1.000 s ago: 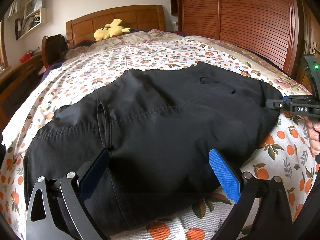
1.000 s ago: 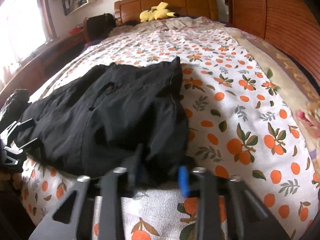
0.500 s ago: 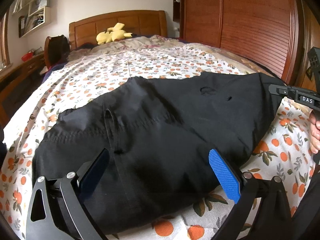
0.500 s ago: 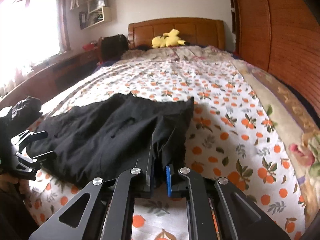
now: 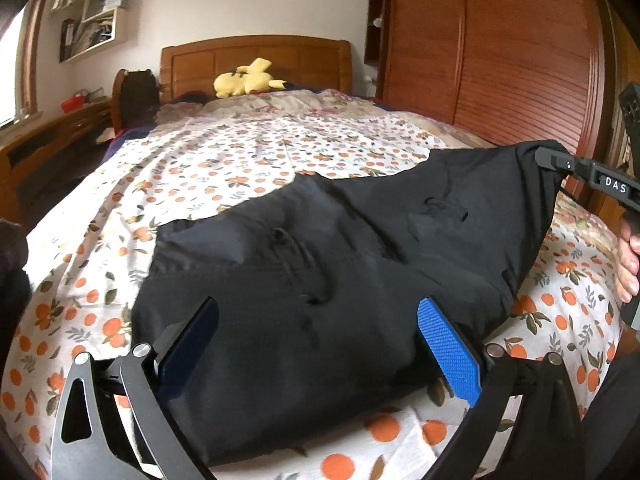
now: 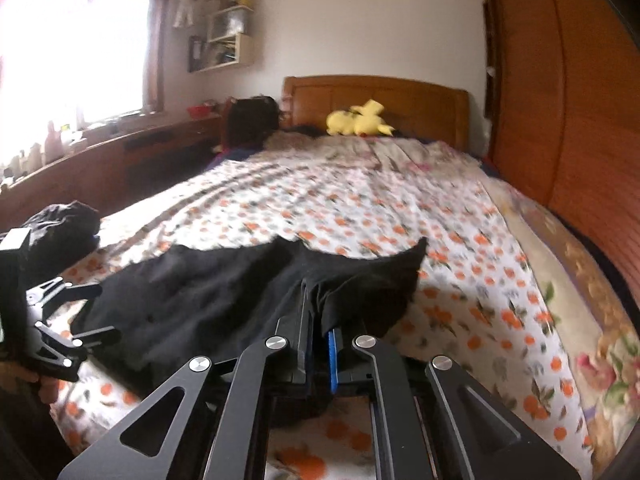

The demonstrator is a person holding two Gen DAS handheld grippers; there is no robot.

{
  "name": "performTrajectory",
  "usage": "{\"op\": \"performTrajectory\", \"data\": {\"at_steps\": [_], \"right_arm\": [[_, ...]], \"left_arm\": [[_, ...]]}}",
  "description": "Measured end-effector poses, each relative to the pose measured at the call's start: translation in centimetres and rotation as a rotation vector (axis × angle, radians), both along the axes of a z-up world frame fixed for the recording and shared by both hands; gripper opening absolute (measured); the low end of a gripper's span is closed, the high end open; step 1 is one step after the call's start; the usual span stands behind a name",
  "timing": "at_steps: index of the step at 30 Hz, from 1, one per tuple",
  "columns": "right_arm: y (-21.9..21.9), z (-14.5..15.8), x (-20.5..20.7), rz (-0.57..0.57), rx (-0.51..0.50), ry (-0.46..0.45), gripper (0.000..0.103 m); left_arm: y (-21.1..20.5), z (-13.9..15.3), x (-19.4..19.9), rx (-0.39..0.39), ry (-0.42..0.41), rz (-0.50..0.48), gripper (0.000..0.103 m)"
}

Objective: Fold large clothes
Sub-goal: 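Grasp the black coat's side edge with the right tool and lift it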

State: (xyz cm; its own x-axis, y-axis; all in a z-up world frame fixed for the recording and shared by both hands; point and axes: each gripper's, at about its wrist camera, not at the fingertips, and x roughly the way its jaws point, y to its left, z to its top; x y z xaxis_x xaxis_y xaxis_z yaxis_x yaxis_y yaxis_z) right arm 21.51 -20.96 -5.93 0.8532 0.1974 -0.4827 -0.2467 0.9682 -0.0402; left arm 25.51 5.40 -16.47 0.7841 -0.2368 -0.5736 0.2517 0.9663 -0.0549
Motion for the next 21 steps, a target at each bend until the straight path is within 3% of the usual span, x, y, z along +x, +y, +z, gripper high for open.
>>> {"op": "performTrajectory", "data": {"at_steps": [8,21], "right_arm": [[6.4,2.8,0.9,0.093,-0.06,-0.032,0.004],[11.7,2.8,1.6,0.164,-0.096,-0.001,0.004]], "left_arm": [[3.5,1.4,-1.0,-0.037,-0.031,0.046,0.1],[7.8,2.4,-2.9,-0.061,-0.05,0.109,0.1]]}}
